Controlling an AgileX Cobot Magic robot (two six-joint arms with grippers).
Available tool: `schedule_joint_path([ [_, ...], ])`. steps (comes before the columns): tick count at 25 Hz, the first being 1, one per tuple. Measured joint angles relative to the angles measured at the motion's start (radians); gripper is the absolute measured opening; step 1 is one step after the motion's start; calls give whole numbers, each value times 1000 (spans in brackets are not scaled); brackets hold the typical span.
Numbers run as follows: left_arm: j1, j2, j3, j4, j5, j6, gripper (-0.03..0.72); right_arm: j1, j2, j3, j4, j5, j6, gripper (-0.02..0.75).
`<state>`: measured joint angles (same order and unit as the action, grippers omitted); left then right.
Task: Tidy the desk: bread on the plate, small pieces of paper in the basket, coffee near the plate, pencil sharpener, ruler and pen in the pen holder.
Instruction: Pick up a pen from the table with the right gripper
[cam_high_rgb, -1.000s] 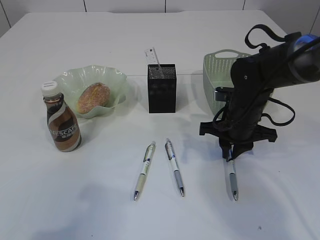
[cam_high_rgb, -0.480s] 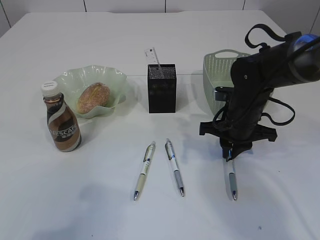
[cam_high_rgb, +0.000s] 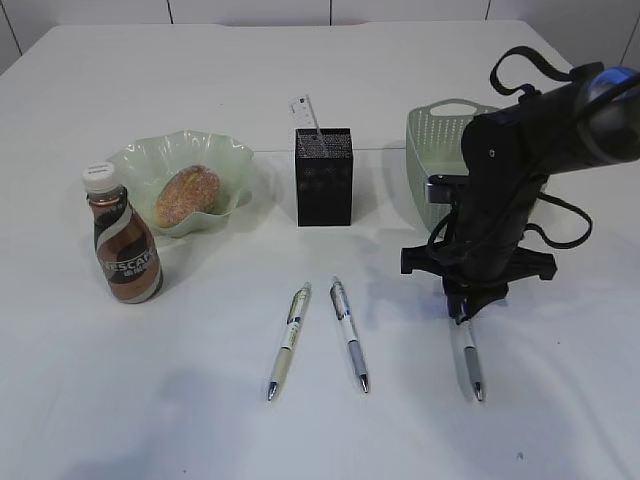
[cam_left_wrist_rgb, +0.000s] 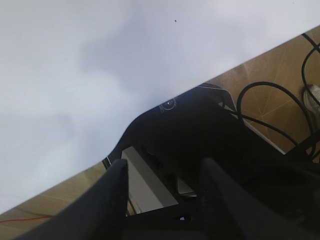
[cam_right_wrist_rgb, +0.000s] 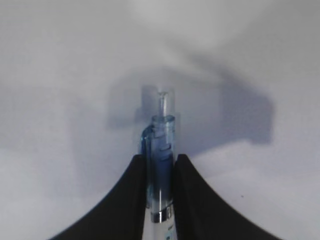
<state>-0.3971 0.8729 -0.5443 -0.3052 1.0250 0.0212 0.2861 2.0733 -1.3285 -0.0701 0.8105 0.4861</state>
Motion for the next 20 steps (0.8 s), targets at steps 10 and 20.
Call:
schedule_joint_path([
  [10,0,0,0,0,0,0,328,0,-96,-50,-6,30,-34,142],
  [20,0,0,0,0,0,0,328,0,-112,-310,-6,133,-61,142],
])
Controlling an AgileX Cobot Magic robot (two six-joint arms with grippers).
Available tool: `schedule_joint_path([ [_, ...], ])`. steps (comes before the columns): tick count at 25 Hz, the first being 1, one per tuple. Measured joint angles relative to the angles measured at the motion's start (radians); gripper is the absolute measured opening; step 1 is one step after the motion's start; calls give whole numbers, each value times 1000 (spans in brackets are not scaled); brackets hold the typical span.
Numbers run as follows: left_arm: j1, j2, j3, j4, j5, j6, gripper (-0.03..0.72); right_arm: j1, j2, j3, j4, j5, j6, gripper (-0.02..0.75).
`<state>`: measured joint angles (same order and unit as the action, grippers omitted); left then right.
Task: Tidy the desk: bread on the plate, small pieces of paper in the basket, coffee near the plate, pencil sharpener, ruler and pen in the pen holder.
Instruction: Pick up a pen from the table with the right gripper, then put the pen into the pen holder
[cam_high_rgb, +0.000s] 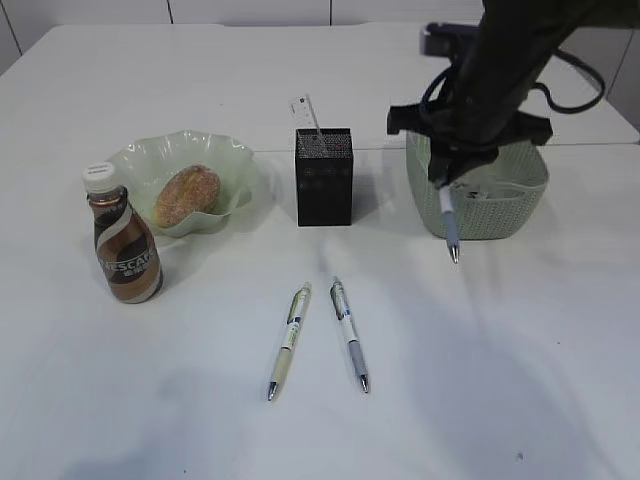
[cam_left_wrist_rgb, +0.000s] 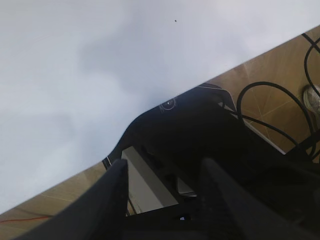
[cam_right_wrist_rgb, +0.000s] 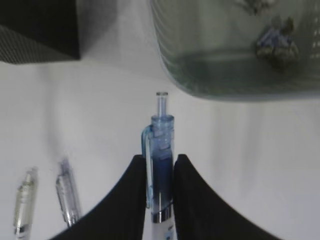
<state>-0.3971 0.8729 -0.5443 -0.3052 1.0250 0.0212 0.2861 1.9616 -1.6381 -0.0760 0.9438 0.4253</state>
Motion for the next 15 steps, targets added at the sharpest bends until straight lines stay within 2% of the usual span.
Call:
schedule_joint_path([
  [4,0,0,0,0,0,0,328,6,0,-108,4,-36,-57,142],
  [8,0,0,0,0,0,0,328,15,0,-132,6,-150,-99,142],
  [11,0,0,0,0,0,0,328,15,0,-132,6,-150,-99,142],
  [12,0,0,0,0,0,0,328,34,0,-132,6,-299,-121,142],
  [15,0,0,0,0,0,0,328,45,0,-132,6,-389,-123,141],
])
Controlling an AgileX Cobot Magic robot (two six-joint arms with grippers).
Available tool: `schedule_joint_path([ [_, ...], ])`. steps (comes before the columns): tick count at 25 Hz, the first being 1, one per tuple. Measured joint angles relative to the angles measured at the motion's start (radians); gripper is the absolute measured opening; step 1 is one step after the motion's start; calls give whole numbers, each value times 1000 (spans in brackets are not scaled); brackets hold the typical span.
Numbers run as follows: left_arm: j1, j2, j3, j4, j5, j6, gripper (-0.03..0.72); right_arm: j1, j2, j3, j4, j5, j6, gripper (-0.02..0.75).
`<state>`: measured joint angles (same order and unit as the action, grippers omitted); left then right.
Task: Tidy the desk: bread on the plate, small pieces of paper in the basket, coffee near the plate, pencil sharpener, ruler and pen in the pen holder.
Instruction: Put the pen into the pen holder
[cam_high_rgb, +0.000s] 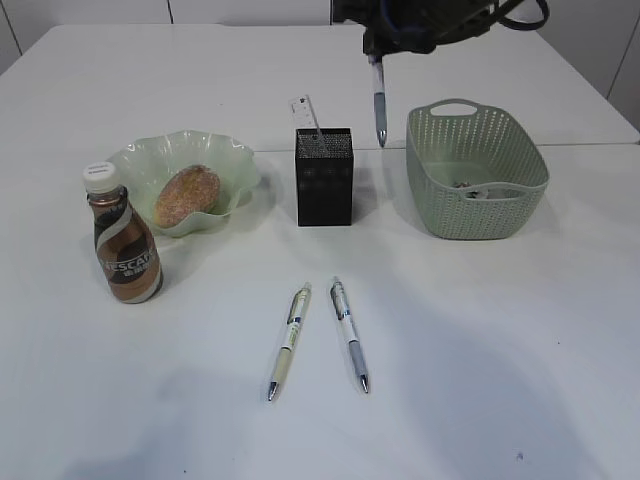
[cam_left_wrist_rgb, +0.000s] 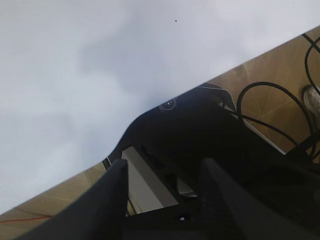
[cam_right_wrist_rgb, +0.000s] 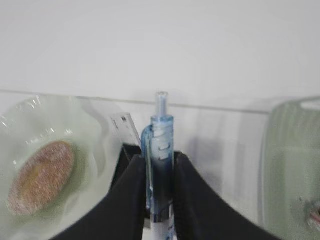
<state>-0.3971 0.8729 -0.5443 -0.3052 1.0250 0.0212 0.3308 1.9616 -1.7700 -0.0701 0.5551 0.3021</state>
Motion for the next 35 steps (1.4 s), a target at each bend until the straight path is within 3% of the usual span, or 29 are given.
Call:
schedule_joint_path([
  [4,0,0,0,0,0,0,328,8,6,0,-2,-210,-1,141],
  [15,0,0,0,2,0,0,328,8,148,0,-6,-469,-1,141],
  [35,0,0,0,2,-60,0,328,10,273,0,-12,-670,-1,140],
])
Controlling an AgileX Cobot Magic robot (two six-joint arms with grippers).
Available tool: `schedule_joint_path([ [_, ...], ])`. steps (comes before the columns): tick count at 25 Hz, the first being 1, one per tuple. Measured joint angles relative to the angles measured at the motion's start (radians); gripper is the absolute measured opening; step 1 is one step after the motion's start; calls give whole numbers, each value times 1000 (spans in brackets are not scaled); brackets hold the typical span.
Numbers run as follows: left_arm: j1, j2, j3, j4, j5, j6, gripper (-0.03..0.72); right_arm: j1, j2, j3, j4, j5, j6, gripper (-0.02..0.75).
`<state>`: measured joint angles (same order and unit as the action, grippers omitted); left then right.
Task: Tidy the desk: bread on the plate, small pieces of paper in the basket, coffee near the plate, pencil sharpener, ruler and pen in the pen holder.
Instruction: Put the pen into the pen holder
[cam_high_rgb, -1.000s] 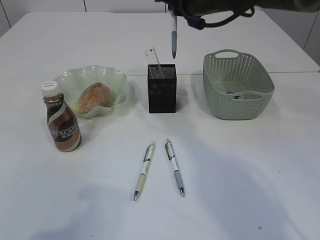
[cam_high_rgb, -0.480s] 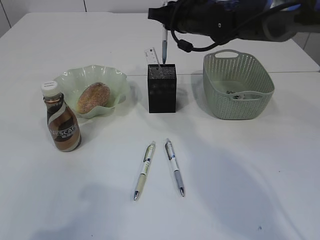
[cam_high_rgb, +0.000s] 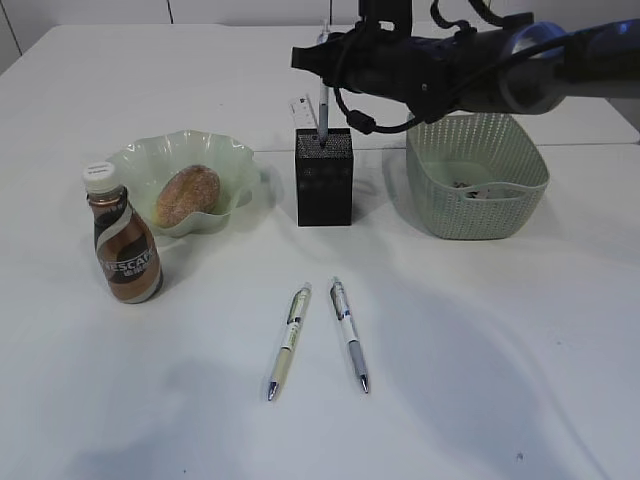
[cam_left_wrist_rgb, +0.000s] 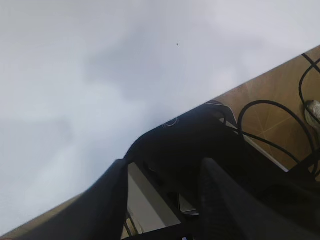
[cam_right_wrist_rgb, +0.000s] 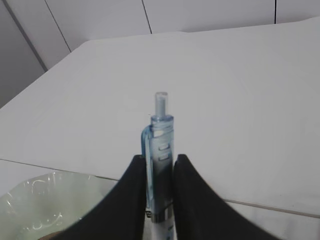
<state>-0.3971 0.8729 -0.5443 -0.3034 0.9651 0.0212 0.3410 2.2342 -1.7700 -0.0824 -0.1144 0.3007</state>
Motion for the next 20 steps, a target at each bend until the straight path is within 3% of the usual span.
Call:
schedule_joint_path([
  [13,0,0,0,0,-15,0,328,0,33,0,-73,32,0,142],
  [20,0,0,0,0,-35,0,328,0,33,0,-123,105,0,213],
])
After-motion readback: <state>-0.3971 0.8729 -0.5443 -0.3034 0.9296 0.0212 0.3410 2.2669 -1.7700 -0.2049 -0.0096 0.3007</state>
